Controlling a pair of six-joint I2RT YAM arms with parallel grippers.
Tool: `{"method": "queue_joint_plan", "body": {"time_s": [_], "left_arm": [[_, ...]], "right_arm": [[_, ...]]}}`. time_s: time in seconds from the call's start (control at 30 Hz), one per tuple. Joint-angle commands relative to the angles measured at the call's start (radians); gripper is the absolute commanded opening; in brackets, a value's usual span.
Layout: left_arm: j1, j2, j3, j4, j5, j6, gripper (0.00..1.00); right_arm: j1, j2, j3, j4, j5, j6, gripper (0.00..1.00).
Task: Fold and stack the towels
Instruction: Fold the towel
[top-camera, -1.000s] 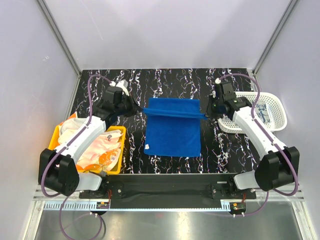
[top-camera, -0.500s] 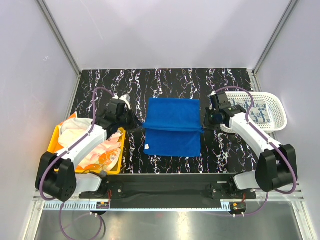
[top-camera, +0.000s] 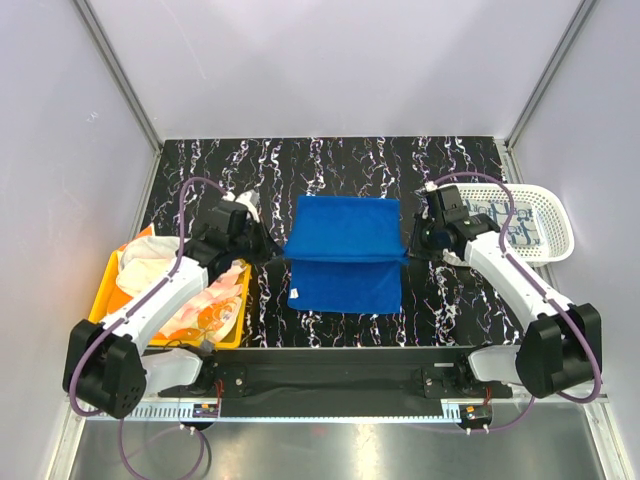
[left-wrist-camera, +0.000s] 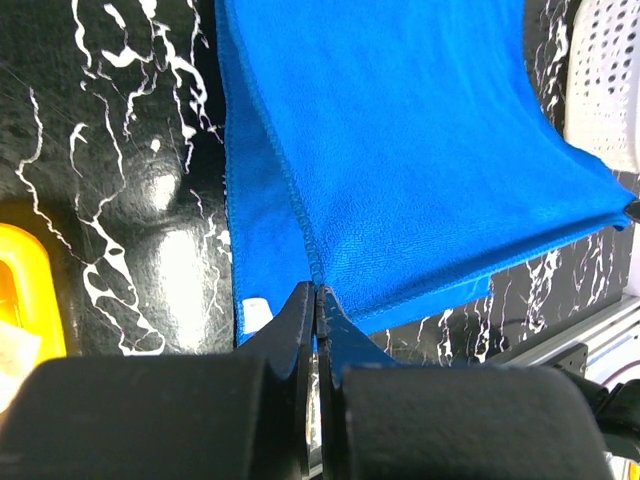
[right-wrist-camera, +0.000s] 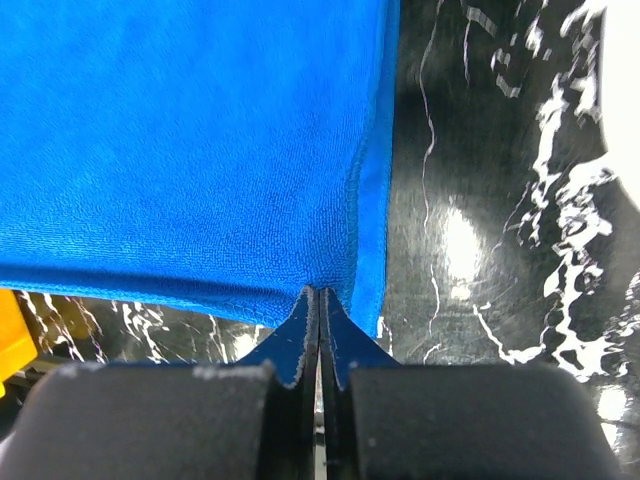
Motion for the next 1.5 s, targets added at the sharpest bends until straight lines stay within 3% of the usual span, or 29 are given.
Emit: {"method": "queue_joint_plan", "body": {"time_s": [0.0, 0.5, 0.77, 1.17, 1.47], "left_arm": [[-0.013, -0.018, -0.037, 0.022, -0.013, 0.003, 0.0], [-0.1, 0.097, -0.204, 0.123, -0.034, -0.053, 0.0], [-0.103, 0.065, -0.169, 0.057, -0.06, -0.038, 0.0], [-0.102, -0.078, 0.027, -0.145, -0.102, 0.01, 0.0], [-0.103, -0.125, -0.018, -0.147, -0.085, -0.003, 0.0]], "right_arm": [[0.011, -0.014, -0.055, 0.027, -0.035, 0.015, 0.0], [0.048, 0.134, -0.265, 0.181, -0.118, 0.085, 0.0], [0.054, 0.083, -0.208, 0.109, -0.075, 0.071, 0.0], [0.054, -0.032, 0.011, -0.116, 0.005, 0.036, 0.0], [0.054, -0.096, -0.015, -0.134, 0.007, 0.048, 0.0]]}}
